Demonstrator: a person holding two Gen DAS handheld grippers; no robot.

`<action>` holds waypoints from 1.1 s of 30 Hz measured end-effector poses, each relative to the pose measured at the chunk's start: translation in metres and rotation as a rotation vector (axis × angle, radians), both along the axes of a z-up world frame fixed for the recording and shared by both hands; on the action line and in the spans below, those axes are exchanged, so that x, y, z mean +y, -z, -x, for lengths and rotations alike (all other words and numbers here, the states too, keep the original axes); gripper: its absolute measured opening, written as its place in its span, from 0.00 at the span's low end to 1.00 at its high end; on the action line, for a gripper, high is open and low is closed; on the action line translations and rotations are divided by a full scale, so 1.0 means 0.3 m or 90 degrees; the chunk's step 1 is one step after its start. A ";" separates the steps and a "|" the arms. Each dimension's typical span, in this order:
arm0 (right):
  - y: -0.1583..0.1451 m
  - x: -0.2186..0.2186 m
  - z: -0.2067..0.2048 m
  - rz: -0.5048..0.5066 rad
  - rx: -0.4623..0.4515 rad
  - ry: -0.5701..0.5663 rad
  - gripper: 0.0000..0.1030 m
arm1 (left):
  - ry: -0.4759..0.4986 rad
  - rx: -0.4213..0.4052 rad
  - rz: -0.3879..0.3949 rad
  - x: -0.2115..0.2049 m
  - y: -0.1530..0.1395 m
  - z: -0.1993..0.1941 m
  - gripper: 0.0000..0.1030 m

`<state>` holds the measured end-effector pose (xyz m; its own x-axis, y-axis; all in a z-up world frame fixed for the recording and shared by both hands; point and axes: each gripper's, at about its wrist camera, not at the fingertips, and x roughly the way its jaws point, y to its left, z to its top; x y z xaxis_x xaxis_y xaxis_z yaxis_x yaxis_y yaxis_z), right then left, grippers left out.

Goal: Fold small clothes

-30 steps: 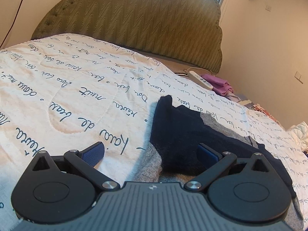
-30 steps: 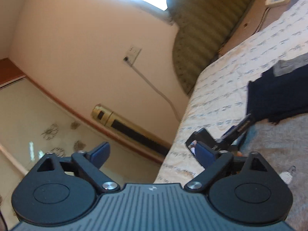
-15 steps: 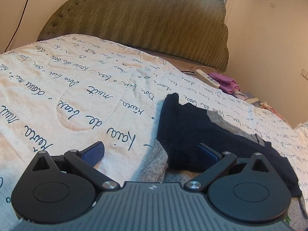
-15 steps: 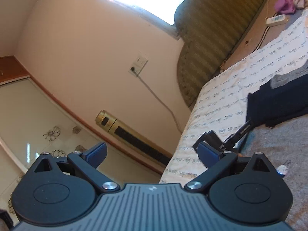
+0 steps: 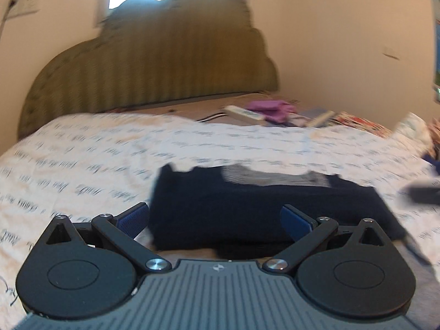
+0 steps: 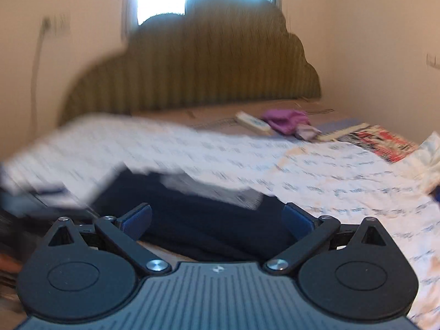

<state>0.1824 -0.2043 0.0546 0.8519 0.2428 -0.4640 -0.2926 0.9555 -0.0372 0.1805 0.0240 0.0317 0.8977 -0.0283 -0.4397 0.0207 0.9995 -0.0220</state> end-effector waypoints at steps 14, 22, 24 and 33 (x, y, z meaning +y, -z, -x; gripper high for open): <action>0.167 -0.058 0.230 -0.053 0.111 -0.018 0.99 | 0.054 0.072 -0.038 -0.070 0.051 0.352 1.00; 0.221 -0.070 0.359 -0.085 0.150 -0.013 0.99 | 0.028 0.083 -0.015 -0.027 0.075 0.495 1.00; 0.237 -0.065 0.373 -0.089 0.164 -0.013 0.99 | 0.034 0.090 -0.016 -0.034 0.082 0.510 1.00; 0.310 -0.056 0.471 -0.082 0.206 -0.014 0.99 | 0.064 0.110 -0.041 -0.069 0.124 0.600 1.00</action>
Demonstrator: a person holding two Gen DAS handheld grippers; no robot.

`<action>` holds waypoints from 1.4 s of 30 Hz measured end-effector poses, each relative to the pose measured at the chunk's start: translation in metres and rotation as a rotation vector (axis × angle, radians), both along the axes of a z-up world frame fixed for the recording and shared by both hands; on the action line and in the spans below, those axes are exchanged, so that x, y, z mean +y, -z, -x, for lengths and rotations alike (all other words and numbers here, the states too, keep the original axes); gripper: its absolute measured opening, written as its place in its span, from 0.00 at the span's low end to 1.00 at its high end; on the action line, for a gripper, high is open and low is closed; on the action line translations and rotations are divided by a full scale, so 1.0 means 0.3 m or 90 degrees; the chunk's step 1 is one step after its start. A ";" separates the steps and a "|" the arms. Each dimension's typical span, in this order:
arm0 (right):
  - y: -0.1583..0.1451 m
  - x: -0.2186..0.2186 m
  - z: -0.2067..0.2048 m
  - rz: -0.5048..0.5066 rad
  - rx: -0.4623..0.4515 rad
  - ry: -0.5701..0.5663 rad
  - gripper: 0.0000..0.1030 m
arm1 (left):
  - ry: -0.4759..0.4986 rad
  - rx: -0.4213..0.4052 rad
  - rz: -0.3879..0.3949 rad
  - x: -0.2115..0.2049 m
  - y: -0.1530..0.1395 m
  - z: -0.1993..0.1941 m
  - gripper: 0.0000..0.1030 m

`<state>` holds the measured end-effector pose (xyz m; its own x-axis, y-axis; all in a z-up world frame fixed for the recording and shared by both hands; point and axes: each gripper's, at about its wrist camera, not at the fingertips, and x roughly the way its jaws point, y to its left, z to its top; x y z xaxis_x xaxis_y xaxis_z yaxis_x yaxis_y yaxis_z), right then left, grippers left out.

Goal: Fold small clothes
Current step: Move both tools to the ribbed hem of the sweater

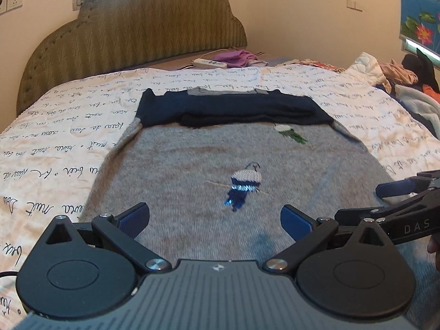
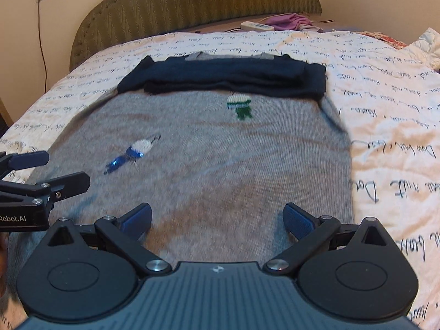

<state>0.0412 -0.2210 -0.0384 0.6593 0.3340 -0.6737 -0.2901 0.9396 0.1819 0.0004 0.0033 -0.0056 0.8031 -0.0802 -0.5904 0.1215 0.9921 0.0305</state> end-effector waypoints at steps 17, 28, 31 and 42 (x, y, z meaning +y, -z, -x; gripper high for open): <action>0.043 -0.004 0.164 0.041 -0.017 -0.016 0.99 | 0.027 0.048 -0.039 -0.022 0.078 0.117 1.00; 0.058 -0.024 0.228 0.054 -0.018 -0.021 1.00 | 0.015 0.066 -0.025 -0.011 0.095 0.151 1.00; 0.060 -0.027 0.239 0.059 -0.016 -0.024 1.00 | 0.014 0.068 -0.024 -0.008 0.097 0.161 1.00; 0.070 -0.040 0.294 0.068 -0.020 -0.025 1.00 | 0.011 0.070 -0.022 0.001 0.095 0.210 1.00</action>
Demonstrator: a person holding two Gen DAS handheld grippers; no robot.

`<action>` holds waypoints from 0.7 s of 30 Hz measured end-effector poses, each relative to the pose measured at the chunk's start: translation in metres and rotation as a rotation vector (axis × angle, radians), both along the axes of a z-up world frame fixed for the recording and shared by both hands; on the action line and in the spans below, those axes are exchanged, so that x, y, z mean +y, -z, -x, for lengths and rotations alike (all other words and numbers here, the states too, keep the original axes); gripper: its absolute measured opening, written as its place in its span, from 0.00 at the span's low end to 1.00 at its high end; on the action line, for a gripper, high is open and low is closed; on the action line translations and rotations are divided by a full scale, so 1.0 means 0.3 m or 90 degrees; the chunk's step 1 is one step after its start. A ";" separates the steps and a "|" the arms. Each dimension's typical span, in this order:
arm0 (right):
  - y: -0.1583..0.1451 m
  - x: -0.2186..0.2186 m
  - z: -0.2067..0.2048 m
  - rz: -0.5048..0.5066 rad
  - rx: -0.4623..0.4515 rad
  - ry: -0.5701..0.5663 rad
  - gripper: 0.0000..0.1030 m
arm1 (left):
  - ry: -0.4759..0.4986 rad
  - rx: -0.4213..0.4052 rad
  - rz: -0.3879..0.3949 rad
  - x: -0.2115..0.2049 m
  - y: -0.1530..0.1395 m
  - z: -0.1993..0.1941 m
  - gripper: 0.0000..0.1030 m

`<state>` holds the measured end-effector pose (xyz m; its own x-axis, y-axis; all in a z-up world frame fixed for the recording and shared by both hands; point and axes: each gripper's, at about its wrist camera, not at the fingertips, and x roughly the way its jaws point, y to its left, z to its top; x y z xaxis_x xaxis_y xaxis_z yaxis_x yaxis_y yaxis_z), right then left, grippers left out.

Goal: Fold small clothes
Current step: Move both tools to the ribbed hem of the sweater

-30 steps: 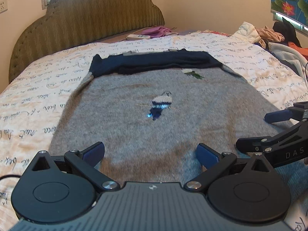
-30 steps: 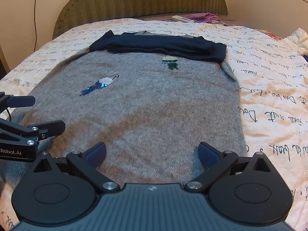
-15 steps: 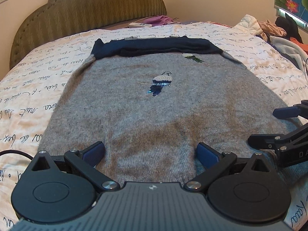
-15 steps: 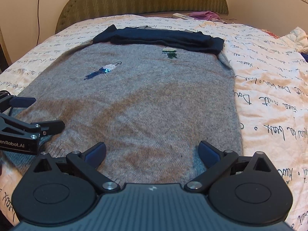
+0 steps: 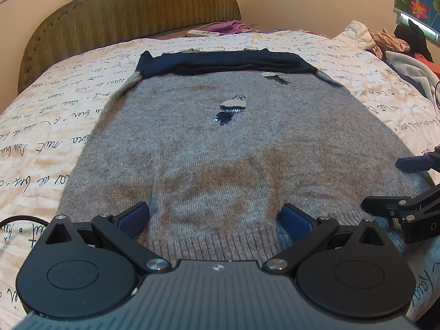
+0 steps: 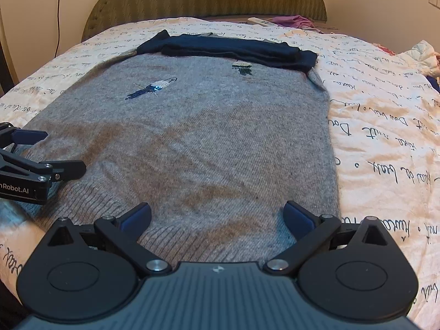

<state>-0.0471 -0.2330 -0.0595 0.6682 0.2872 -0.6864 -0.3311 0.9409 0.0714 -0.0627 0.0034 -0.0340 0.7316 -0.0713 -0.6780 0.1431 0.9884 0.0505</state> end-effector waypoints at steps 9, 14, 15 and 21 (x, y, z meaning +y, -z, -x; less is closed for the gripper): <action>0.001 -0.012 0.038 0.005 0.000 0.000 1.00 | -0.001 0.007 0.018 0.038 -0.002 0.086 1.00; -0.040 -0.042 0.055 -0.006 -0.005 0.019 1.00 | -0.013 0.007 0.027 0.095 -0.033 0.146 1.00; -0.049 -0.053 0.059 -0.017 -0.011 0.024 1.00 | -0.016 0.005 0.034 0.108 -0.041 0.155 1.00; -0.061 -0.039 0.036 -0.031 -0.001 0.007 1.00 | -0.005 0.020 0.064 0.111 -0.047 0.135 1.00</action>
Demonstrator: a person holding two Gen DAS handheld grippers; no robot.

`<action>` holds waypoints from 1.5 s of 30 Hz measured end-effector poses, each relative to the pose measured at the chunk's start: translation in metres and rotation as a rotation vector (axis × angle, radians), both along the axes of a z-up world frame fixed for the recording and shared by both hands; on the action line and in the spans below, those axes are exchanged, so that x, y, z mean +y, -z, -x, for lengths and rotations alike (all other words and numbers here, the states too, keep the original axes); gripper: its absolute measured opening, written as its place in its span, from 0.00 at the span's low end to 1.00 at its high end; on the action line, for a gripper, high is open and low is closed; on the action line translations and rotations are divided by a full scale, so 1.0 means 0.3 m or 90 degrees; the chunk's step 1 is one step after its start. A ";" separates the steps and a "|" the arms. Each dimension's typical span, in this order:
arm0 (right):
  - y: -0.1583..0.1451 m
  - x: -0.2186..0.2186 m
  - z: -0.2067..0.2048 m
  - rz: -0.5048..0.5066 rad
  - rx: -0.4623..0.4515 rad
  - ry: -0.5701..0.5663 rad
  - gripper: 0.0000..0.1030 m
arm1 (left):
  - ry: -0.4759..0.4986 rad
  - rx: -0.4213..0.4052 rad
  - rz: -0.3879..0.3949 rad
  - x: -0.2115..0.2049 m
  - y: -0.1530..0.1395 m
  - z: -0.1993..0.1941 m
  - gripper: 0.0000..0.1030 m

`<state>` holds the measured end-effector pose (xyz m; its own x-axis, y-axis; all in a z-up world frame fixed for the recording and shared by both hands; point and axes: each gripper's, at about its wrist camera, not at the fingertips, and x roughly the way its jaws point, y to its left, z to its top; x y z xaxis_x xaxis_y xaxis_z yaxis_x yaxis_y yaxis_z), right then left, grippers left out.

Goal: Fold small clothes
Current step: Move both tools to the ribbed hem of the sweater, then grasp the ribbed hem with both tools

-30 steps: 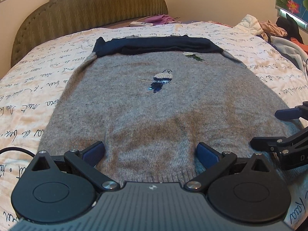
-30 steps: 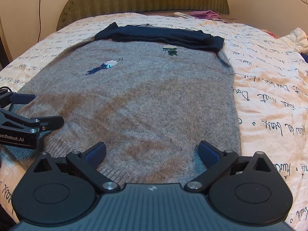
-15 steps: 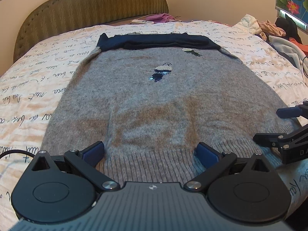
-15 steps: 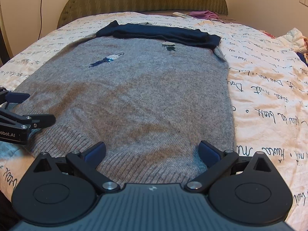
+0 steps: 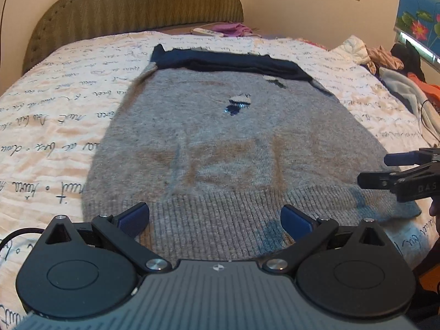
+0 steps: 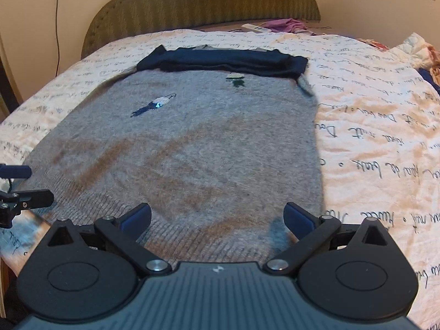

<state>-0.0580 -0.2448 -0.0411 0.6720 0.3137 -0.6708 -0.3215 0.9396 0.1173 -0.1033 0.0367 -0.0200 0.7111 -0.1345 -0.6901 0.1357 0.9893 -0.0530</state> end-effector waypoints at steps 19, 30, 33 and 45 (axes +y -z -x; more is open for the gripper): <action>0.025 -0.318 0.045 -0.191 0.117 0.036 1.00 | -0.080 -0.005 0.084 0.215 -0.040 0.007 1.00; 0.150 -0.476 -0.113 -0.568 0.335 0.038 0.67 | -0.209 0.046 0.363 0.497 0.000 -0.058 0.98; 0.155 -0.432 -0.130 -0.538 0.364 0.007 0.27 | -0.197 0.054 0.402 0.523 0.007 -0.051 0.97; 0.208 -0.413 -0.112 -0.514 0.390 -0.037 0.25 | -0.120 0.135 0.380 0.525 0.004 -0.093 0.79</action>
<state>-0.0245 -0.3687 -0.1035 0.2532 0.8465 -0.4683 -0.0354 0.4919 0.8700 -0.0752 0.1943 -0.0212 0.6169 -0.4234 -0.6635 -0.1114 0.7875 -0.6062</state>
